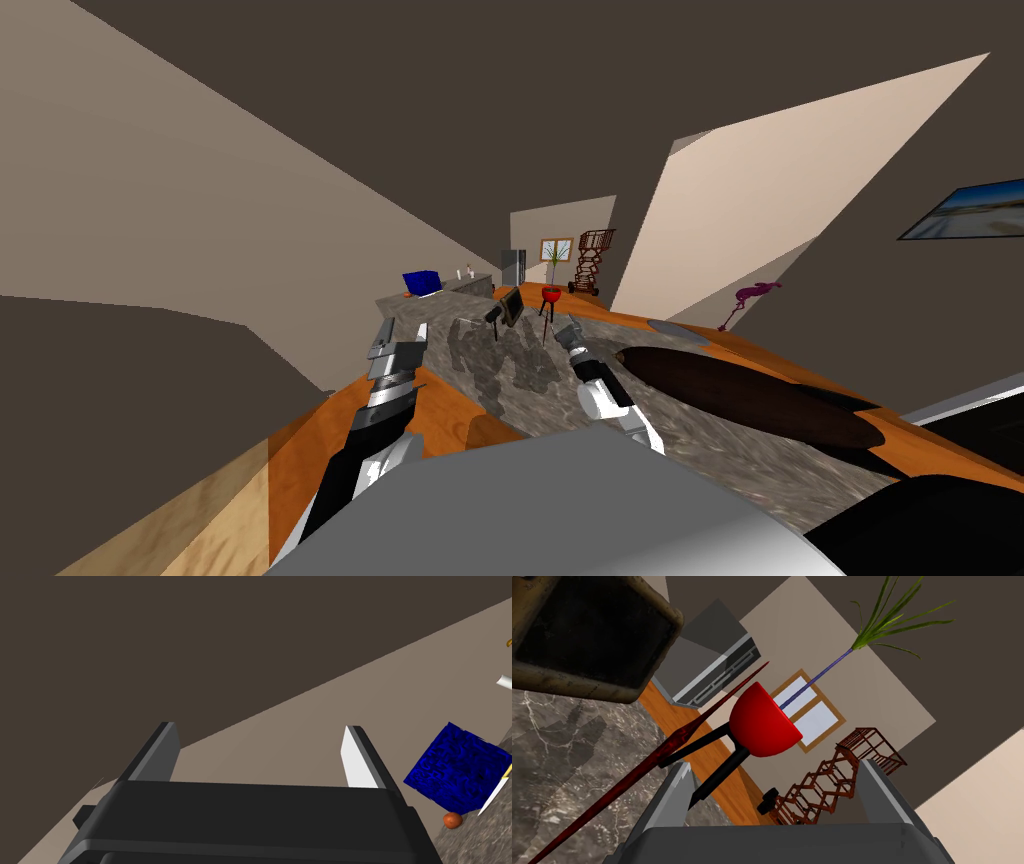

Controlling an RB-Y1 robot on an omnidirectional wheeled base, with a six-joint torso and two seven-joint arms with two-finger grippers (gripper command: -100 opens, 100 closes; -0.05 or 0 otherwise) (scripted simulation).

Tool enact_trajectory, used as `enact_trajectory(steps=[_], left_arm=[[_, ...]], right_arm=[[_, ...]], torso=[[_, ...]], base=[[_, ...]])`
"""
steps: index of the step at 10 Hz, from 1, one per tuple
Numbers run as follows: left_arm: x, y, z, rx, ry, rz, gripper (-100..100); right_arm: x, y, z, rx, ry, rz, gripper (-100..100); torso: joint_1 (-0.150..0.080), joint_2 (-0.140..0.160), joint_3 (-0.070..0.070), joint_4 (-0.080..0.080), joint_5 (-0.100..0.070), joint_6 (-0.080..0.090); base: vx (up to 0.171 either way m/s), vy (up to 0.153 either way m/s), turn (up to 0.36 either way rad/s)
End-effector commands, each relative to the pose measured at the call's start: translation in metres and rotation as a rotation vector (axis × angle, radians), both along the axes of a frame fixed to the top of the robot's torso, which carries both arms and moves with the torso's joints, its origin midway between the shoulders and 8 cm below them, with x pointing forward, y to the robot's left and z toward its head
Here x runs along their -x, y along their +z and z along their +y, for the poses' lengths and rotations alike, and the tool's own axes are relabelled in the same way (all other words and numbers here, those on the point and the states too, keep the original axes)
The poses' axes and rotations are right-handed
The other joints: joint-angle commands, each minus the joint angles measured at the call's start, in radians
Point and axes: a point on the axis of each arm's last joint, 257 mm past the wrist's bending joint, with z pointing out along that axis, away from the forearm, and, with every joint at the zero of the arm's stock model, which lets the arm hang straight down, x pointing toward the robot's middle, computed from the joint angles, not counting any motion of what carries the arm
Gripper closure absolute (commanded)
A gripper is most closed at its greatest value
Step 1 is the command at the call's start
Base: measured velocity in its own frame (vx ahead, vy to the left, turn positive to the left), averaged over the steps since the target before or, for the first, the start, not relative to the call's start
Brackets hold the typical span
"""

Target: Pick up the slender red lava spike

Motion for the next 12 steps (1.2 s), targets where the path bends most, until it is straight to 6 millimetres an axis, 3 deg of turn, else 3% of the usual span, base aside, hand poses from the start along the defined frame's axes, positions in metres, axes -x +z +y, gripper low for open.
enact_trajectory(steps=[1, 12], left_arm=[[0.000, 0.000, 0.000, 0.000, 0.000, 0.000, 0], [0.000, 0.000, 0.000, 0.000, 0.000, 0.000, 0]], right_arm=[[-0.005, -0.009, 0.001, -0.073, 0.017, 0.026, -100], [-0.040, -0.078, 0.023, -0.649, 0.135, 0.216, -100]], torso=[[0.000, 0.000, 0.000, 0.000, 0.000, 0.000], [0.000, 0.000, 0.000, 0.000, 0.000, 0.000]], base=[[0.004, 0.005, -0.013], [0.004, 0.005, -0.019]])
